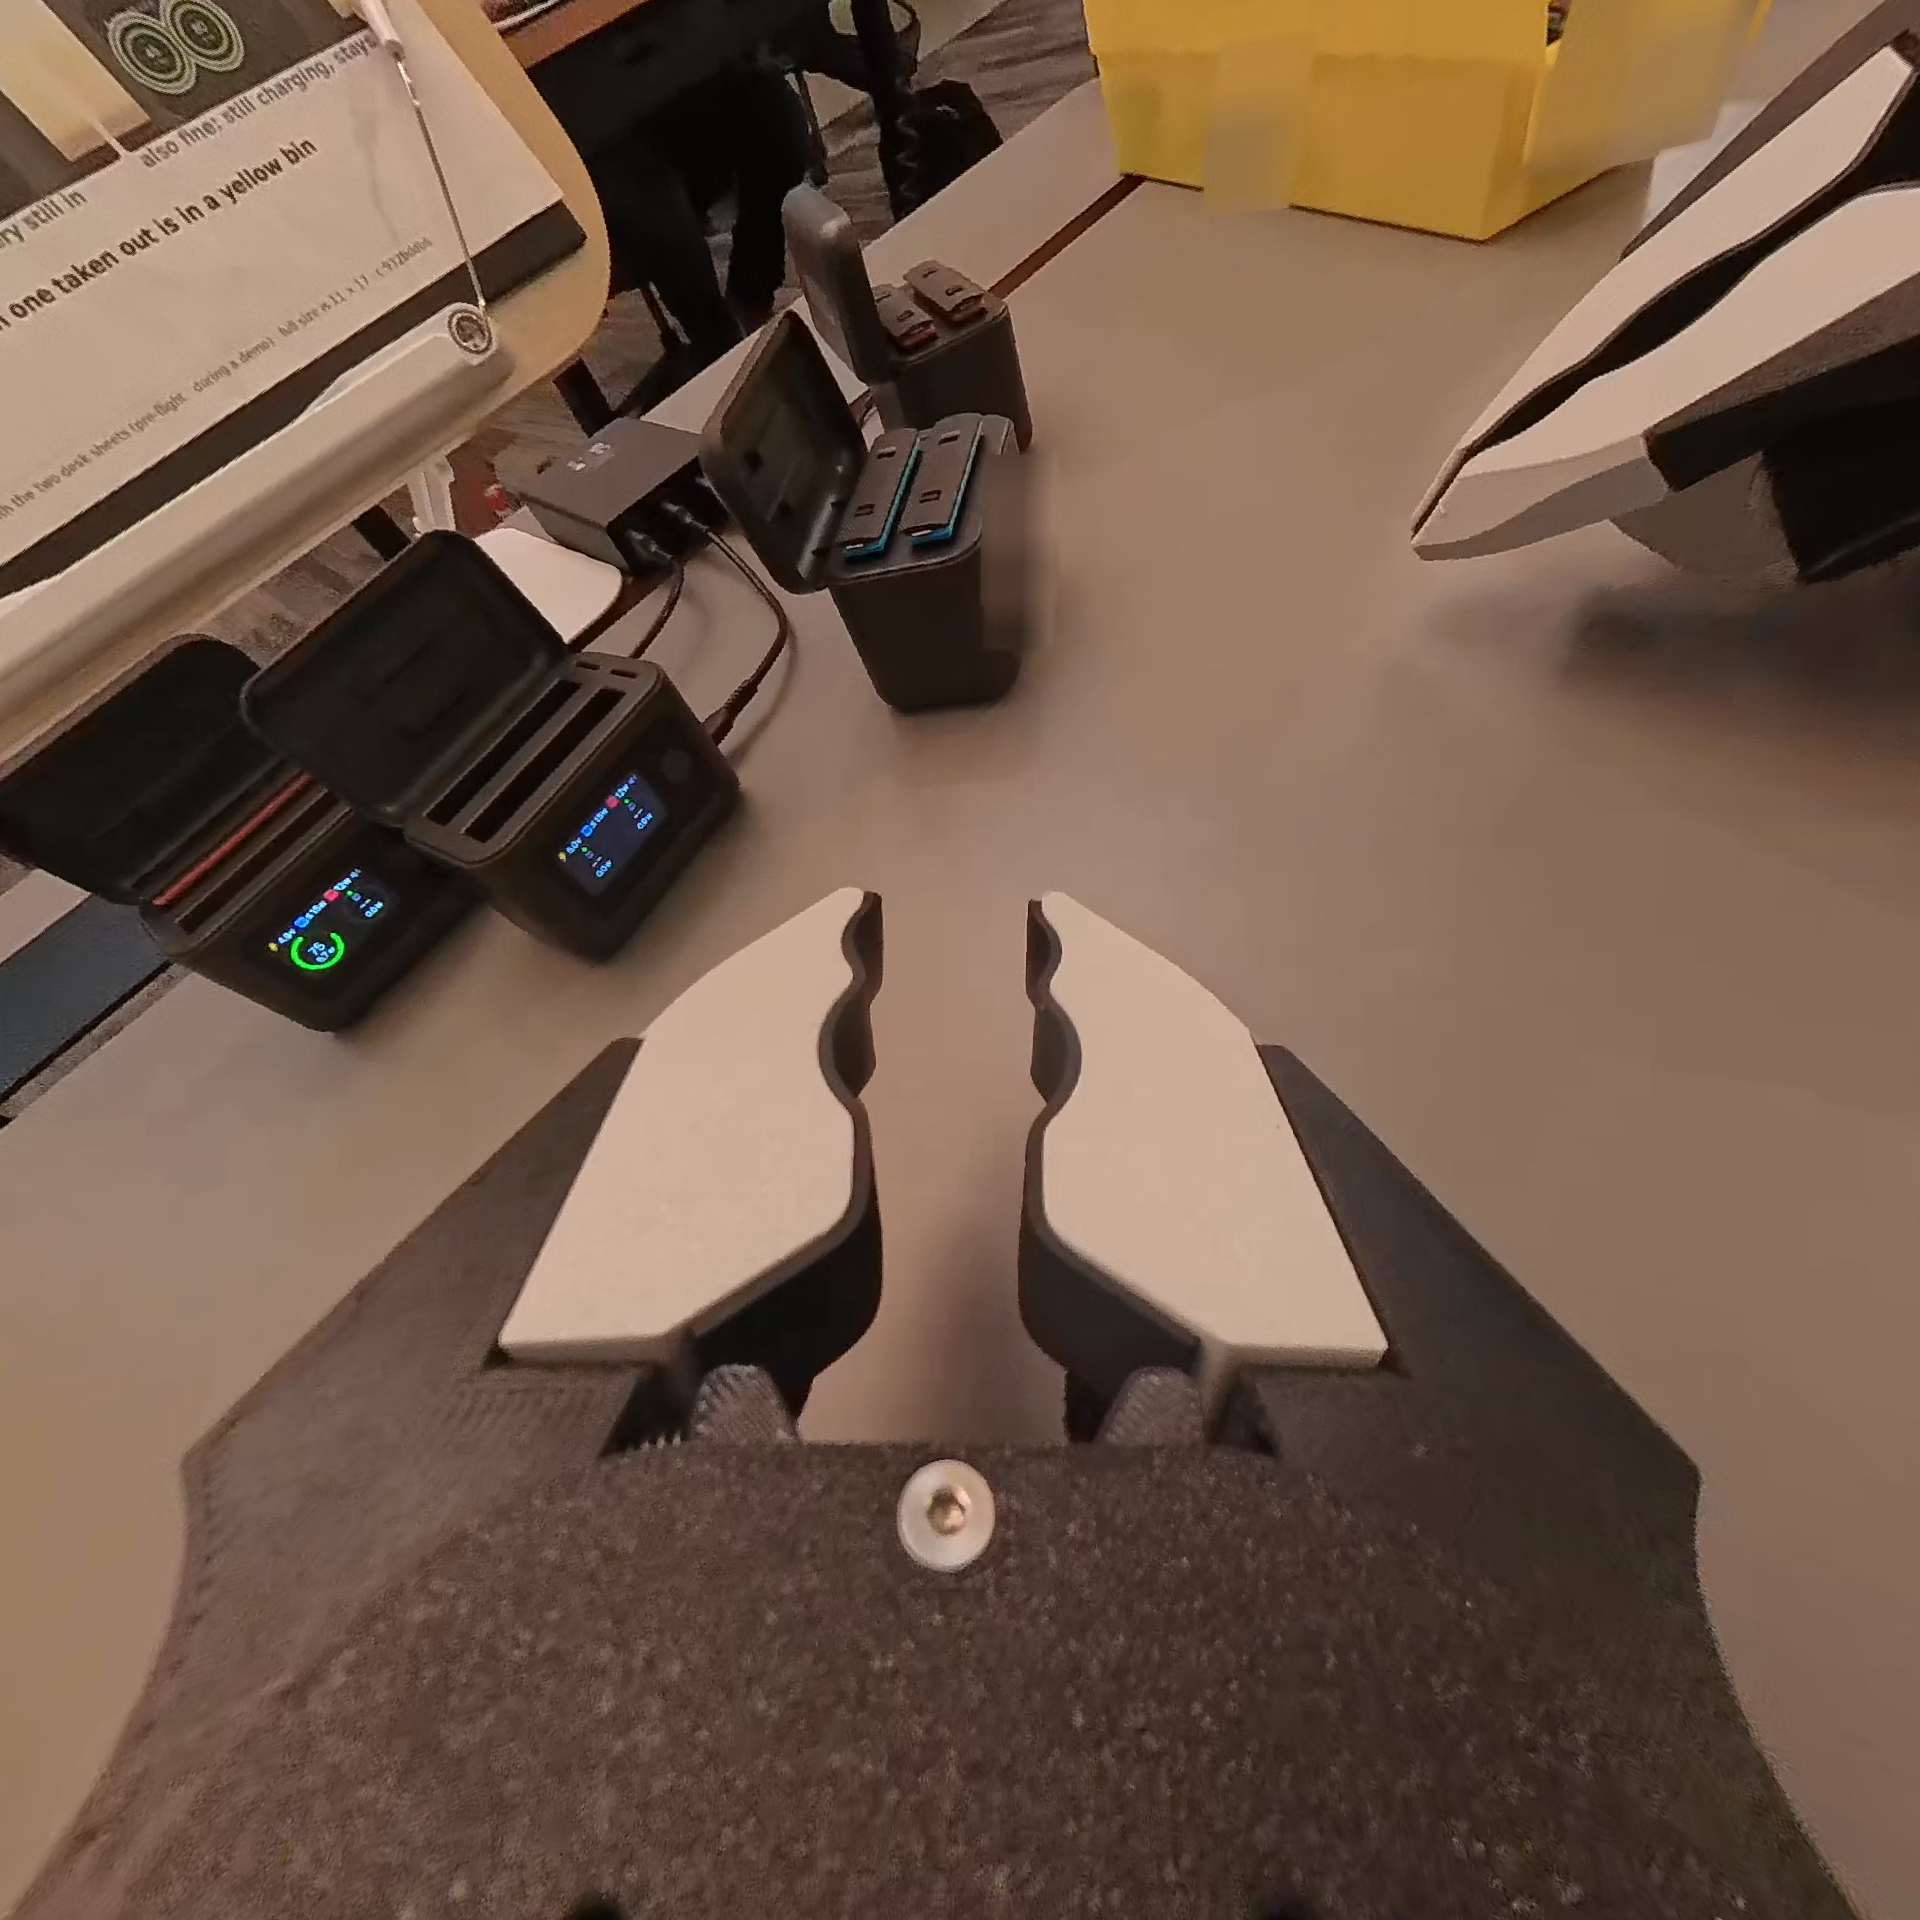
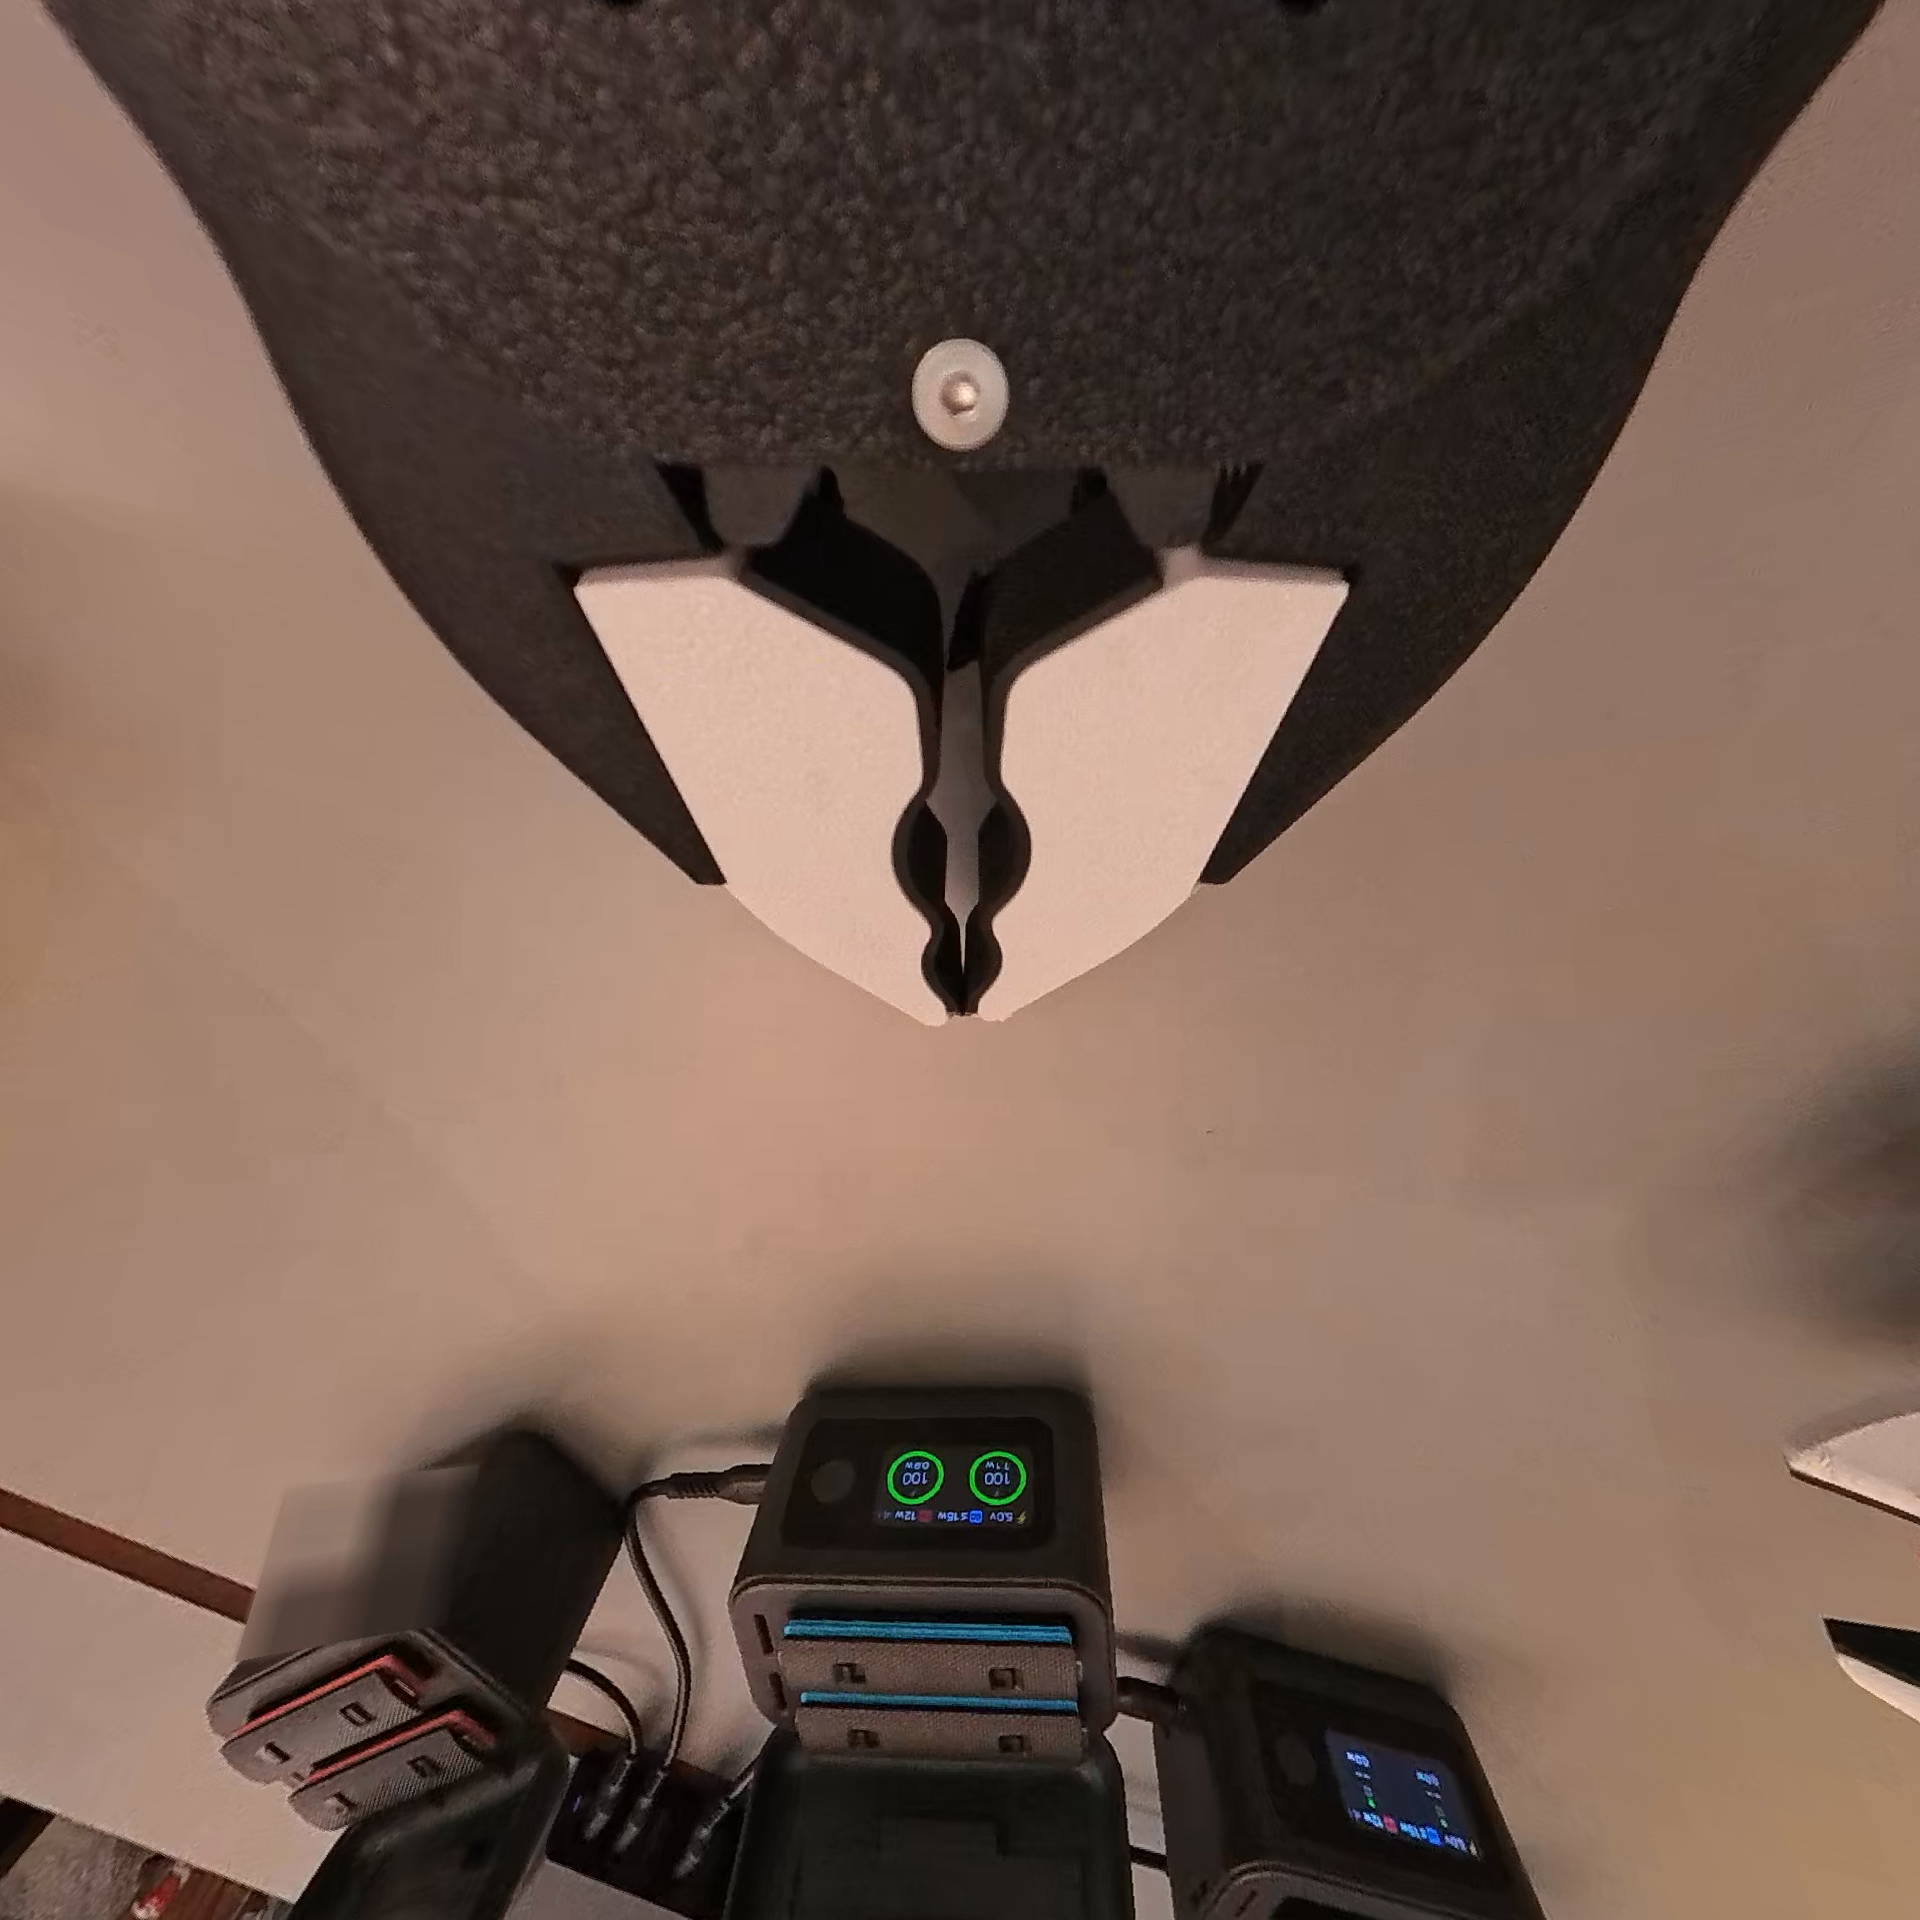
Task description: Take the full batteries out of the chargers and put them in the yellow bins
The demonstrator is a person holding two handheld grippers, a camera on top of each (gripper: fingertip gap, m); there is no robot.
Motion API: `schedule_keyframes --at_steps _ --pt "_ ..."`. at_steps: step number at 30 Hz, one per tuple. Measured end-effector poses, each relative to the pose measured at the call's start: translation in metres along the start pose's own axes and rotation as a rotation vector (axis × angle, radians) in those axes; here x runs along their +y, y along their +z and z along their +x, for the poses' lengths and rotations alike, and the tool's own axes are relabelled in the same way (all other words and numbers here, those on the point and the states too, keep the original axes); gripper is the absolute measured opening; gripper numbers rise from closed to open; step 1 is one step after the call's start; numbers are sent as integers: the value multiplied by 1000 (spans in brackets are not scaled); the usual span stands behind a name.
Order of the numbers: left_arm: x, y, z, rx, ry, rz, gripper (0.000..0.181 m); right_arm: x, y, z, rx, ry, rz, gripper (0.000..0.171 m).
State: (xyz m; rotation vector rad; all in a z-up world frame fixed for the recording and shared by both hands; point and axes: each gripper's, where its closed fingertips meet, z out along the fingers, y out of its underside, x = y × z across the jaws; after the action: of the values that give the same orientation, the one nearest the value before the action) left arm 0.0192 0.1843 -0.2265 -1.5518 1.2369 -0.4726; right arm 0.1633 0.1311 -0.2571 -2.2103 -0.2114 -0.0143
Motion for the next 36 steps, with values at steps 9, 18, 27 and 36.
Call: schedule_keyframes --at_steps 9,18,27,36 --pt "3 2 -1 -14 7 -17 26 0 0 -1 -15 7 9 0" --pt "9 5 -4 -26 -25 -50 26 -4 -3 -2 -12 -8 25 0" --pt "9 14 -4 -23 -75 -67 26 -58 -14 -2 -20 -91 141 14" --pt "10 15 -3 -24 -64 -70 26 -103 44 6 -85 -111 120 74"
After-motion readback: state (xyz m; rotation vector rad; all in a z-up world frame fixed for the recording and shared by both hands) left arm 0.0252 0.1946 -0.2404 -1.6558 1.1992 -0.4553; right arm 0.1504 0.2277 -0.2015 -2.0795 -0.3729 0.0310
